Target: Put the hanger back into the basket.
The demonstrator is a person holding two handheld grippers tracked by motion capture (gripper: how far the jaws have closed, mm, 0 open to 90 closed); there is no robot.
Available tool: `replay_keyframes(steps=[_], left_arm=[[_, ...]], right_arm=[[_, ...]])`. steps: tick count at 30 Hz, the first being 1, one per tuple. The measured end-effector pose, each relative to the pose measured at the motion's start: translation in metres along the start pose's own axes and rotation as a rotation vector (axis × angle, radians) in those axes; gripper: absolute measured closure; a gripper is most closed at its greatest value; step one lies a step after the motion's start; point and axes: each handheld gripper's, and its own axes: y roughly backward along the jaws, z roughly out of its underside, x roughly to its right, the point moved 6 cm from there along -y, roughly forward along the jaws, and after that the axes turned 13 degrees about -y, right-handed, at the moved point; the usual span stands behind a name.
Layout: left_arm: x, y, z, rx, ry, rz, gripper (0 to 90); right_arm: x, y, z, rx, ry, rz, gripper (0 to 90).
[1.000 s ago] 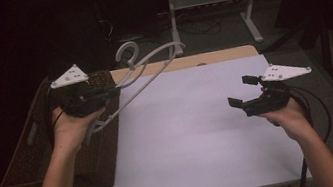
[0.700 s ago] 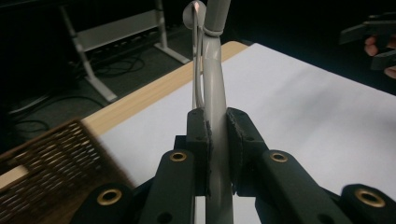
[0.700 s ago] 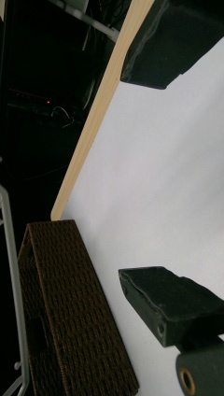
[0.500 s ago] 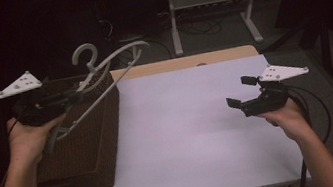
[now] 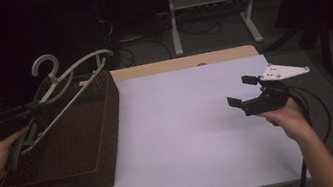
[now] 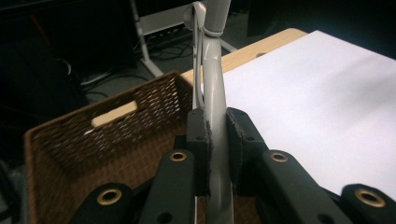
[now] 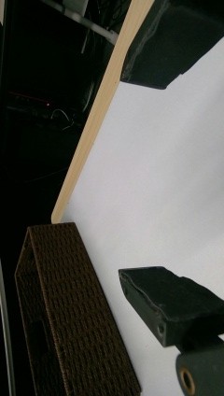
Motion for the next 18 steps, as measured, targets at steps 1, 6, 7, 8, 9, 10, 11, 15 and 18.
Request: replay_keyframes(steps=[1, 6, 7, 8, 9, 10, 11, 15, 18], left_arm=[[-0.002, 0.002, 0.003, -0.006, 0.003, -0.006, 80.6], [-0.012, 0.01, 0.02, -0.037, 0.015, -0.027, 80.6], [-0.013, 0.011, 0.023, -0.04, 0.017, -0.027, 80.6], [-0.014, 0.011, 0.025, -0.046, 0.016, -0.025, 80.6], [-0.014, 0.011, 0.028, -0.049, 0.02, -0.021, 80.6], [-0.015, 0.011, 0.03, -0.053, 0.021, -0.02, 80.5], [-0.015, 0.01, 0.032, -0.056, 0.022, -0.018, 80.5], [-0.016, 0.007, 0.04, -0.071, 0.019, -0.004, 80.5], [-0.016, 0.004, 0.046, -0.088, 0.018, 0.007, 80.5]], right_arm=[[0.0, 0.0, 0.0, 0.0, 0.001, 0.0, 5.2], [-0.001, -0.001, 0.0, -0.003, -0.001, 0.0, 5.3], [-0.001, -0.001, 0.0, -0.004, -0.001, 0.0, 5.2], [0.0, -0.001, 0.0, -0.004, 0.0, 0.002, 5.2], [0.0, -0.001, 0.0, -0.002, 0.001, 0.005, 5.2], [0.0, -0.001, 0.0, -0.002, -0.001, 0.006, 5.2], [0.0, -0.001, 0.0, -0.001, -0.003, 0.007, 5.3], [0.001, -0.001, 0.0, -0.001, -0.002, 0.007, 5.2], [0.001, -0.001, 0.001, -0.004, -0.004, 0.008, 5.2]])
